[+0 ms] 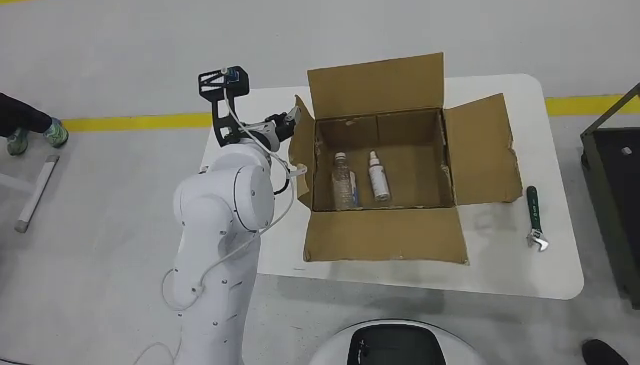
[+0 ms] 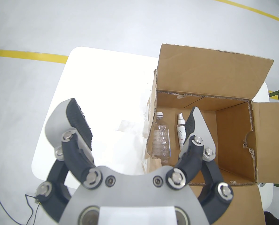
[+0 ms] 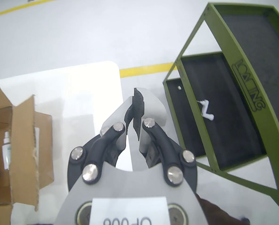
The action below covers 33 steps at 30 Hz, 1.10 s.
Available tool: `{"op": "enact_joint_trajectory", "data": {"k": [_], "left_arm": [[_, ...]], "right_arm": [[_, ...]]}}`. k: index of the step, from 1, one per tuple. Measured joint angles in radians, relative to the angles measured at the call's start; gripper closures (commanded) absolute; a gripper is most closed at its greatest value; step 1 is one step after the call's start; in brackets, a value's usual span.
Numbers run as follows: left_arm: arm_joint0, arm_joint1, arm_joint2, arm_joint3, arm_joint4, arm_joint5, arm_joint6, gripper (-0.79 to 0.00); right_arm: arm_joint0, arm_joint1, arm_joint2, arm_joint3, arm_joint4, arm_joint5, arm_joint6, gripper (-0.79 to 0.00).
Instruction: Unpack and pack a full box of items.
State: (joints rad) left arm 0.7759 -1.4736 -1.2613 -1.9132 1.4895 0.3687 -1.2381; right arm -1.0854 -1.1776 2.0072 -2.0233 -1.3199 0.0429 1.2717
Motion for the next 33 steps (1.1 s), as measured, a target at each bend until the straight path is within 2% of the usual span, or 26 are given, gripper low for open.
{"op": "enact_joint_trajectory", "data": {"k": [6, 8, 14, 22, 33], "left_arm": [[0.000, 0.000, 0.000, 0.000, 0.000, 0.000, 0.000, -0.785], [0.000, 0.000, 0.000, 0.000, 0.000, 0.000, 0.000, -0.785], [0.000, 0.000, 0.000, 0.000, 0.000, 0.000, 0.000, -0.785], [0.000, 0.000, 0.000, 0.000, 0.000, 0.000, 0.000, -0.785], [0.000, 0.000, 0.000, 0.000, 0.000, 0.000, 0.000, -0.785]], "right_arm": [[-0.047, 0.012, -0.054, 0.027, -0.030, -0.102, 0.228, 0.000], [-0.064, 0.014, -0.076, 0.043, -0.029, -0.135, 0.263, 0.000], [-0.113, 0.024, -0.136, 0.112, -0.029, -0.185, 0.264, 0.000], [-0.125, 0.034, -0.212, 0.166, 0.018, -0.190, 0.264, 0.000], [-0.122, 0.034, -0.217, 0.163, 0.022, -0.184, 0.264, 0.000]]}}
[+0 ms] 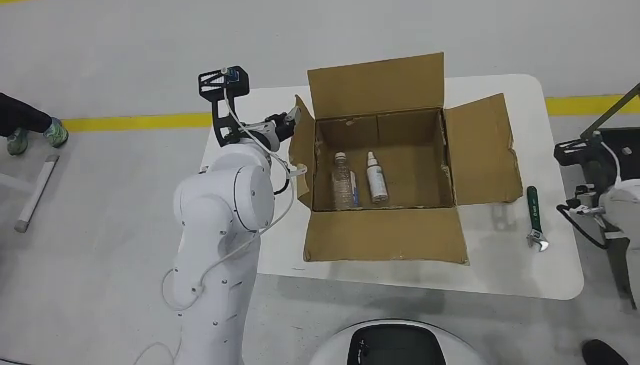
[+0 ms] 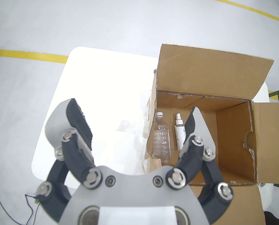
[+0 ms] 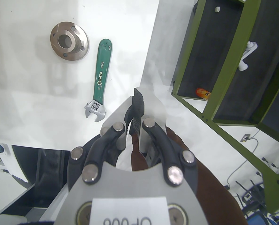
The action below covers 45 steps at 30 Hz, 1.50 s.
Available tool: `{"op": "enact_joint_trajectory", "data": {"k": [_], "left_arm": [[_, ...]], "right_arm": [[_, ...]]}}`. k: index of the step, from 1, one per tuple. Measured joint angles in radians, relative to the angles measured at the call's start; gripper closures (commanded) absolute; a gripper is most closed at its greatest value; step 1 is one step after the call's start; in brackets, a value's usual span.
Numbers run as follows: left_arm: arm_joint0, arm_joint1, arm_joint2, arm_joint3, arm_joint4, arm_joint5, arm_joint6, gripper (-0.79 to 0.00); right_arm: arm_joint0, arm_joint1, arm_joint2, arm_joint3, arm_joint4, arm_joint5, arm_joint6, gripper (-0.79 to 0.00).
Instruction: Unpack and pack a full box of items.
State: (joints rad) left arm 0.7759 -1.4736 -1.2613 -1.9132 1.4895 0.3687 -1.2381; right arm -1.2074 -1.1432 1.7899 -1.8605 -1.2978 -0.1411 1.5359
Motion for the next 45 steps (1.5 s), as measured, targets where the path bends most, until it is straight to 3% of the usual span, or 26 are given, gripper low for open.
{"op": "enact_joint_trajectory", "data": {"k": [5, 11, 12, 13, 14, 16, 18, 27, 45], "left_arm": [[0.000, 0.000, 0.000, 0.000, 0.000, 0.000, 0.000, -0.785], [0.000, 0.000, 0.000, 0.000, 0.000, 0.000, 0.000, -0.785], [0.000, 0.000, 0.000, 0.000, 0.000, 0.000, 0.000, -0.785], [0.000, 0.000, 0.000, 0.000, 0.000, 0.000, 0.000, -0.785], [0.000, 0.000, 0.000, 0.000, 0.000, 0.000, 0.000, -0.785], [0.000, 0.000, 0.000, 0.000, 0.000, 0.000, 0.000, -0.785], [0.000, 0.000, 0.000, 0.000, 0.000, 0.000, 0.000, -0.785], [0.000, 0.000, 0.000, 0.000, 0.000, 0.000, 0.000, -0.785], [0.000, 0.000, 0.000, 0.000, 0.000, 0.000, 0.000, -0.785]], "right_arm": [[-0.008, -0.003, -0.018, 0.037, 0.080, -0.007, -0.036, 0.000], [0.027, 0.001, -0.033, 0.090, 0.172, 0.037, 0.001, -0.003], [0.033, 0.003, -0.035, 0.107, 0.188, 0.046, 0.001, -0.089], [0.038, 0.005, -0.036, 0.120, 0.195, 0.050, 0.000, -0.105], [0.044, 0.008, -0.036, 0.131, 0.201, 0.055, 0.000, -0.206], [0.058, 0.014, -0.037, 0.153, 0.211, 0.065, 0.000, -0.332], [0.069, 0.021, -0.041, 0.163, 0.213, 0.068, 0.000, -0.379], [0.090, 0.045, -0.078, 0.197, 0.188, 0.086, 0.000, -0.372], [0.105, 0.051, -0.156, 0.294, 0.187, 0.125, -0.065, -0.296]]}}
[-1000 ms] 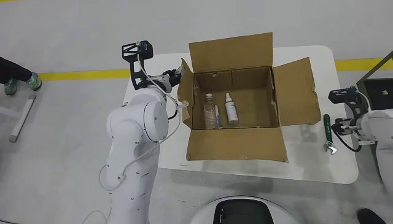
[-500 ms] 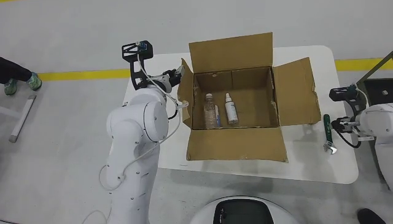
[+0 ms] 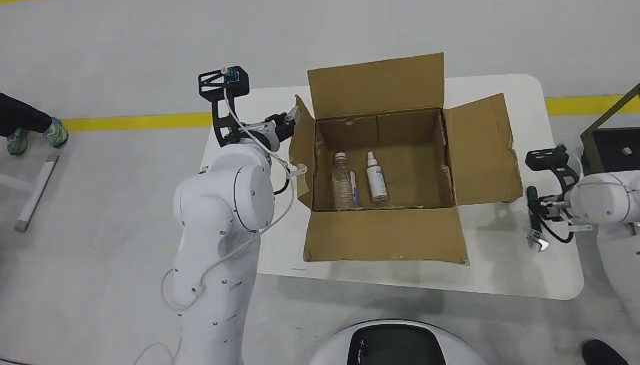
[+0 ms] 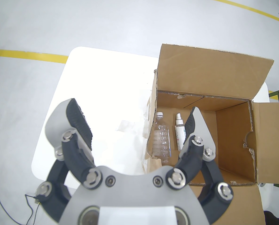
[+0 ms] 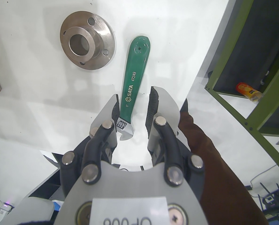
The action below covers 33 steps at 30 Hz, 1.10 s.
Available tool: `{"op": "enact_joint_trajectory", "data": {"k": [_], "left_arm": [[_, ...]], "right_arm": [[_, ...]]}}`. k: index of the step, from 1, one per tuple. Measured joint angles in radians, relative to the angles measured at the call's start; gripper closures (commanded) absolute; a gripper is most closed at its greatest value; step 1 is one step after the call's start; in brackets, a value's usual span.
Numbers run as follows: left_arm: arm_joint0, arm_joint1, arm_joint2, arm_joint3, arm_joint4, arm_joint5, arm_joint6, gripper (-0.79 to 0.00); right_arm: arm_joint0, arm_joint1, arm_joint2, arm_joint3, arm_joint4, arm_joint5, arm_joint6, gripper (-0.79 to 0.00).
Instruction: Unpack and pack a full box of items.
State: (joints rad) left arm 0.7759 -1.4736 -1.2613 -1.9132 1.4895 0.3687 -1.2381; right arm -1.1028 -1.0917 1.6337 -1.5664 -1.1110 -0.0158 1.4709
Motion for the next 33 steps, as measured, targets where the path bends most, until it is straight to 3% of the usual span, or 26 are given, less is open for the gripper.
{"op": "enact_joint_trajectory", "data": {"k": [20, 23, 27, 33], "left_arm": [[0.000, 0.000, 0.000, 0.000, 0.000, 0.000, 0.000, -0.785], [0.000, 0.000, 0.000, 0.000, 0.000, 0.000, 0.000, -0.785], [0.000, 0.000, 0.000, 0.000, 0.000, 0.000, 0.000, -0.785], [0.000, 0.000, 0.000, 0.000, 0.000, 0.000, 0.000, -0.785]], "right_arm": [[0.014, 0.007, -0.050, 0.054, 0.007, 0.023, -0.034, -0.259], [0.016, 0.009, -0.053, 0.059, 0.005, 0.025, -0.036, -0.203], [0.016, 0.011, -0.054, 0.059, 0.006, 0.029, -0.039, 0.000], [0.017, 0.014, -0.052, 0.057, 0.013, 0.034, -0.046, 0.000]]}}
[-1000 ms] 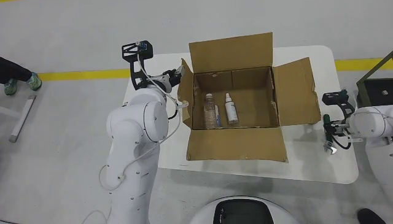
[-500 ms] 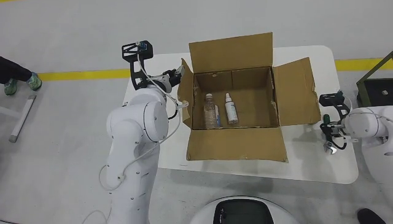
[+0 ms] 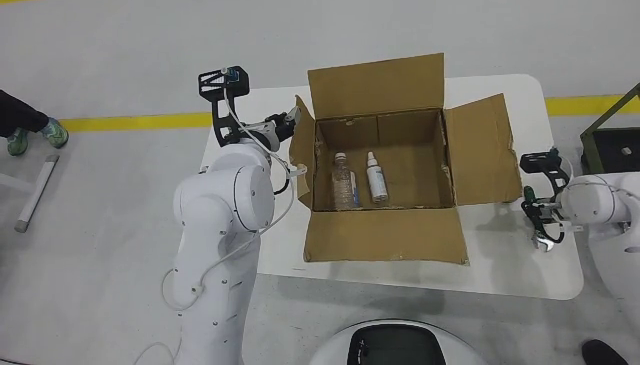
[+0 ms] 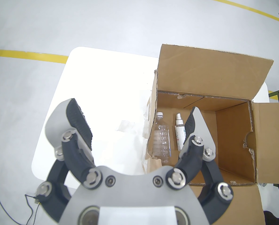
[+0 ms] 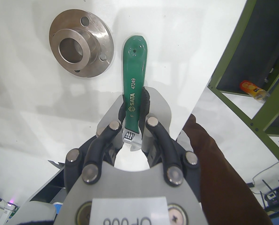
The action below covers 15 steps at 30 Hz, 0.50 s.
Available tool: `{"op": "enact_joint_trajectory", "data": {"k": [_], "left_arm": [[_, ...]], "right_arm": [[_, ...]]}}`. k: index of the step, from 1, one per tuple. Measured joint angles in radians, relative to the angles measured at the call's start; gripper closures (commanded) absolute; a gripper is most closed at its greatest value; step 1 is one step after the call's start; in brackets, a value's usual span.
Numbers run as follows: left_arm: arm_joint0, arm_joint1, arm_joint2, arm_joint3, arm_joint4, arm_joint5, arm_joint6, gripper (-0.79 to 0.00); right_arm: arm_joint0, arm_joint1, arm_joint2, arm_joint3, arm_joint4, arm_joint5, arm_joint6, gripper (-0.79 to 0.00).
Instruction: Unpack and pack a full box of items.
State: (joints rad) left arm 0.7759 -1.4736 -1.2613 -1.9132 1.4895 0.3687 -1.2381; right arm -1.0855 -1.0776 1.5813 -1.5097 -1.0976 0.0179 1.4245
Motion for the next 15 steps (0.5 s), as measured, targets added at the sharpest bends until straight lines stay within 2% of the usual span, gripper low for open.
{"op": "enact_joint_trajectory", "data": {"k": [5, 8, 15], "left_arm": [[0.000, 0.000, 0.000, 0.000, 0.000, 0.000, 0.000, -0.785], [0.000, 0.000, 0.000, 0.000, 0.000, 0.000, 0.000, -0.785], [0.000, 0.000, 0.000, 0.000, 0.000, 0.000, 0.000, -0.785]], "right_arm": [[0.004, 0.005, 0.068, -0.015, 0.118, 0.003, -0.015, 0.000], [0.004, 0.010, 0.149, -0.019, 0.252, -0.002, -0.016, 0.000], [0.000, 0.023, 0.380, 0.002, 0.669, -0.006, -0.035, 0.000]]}}
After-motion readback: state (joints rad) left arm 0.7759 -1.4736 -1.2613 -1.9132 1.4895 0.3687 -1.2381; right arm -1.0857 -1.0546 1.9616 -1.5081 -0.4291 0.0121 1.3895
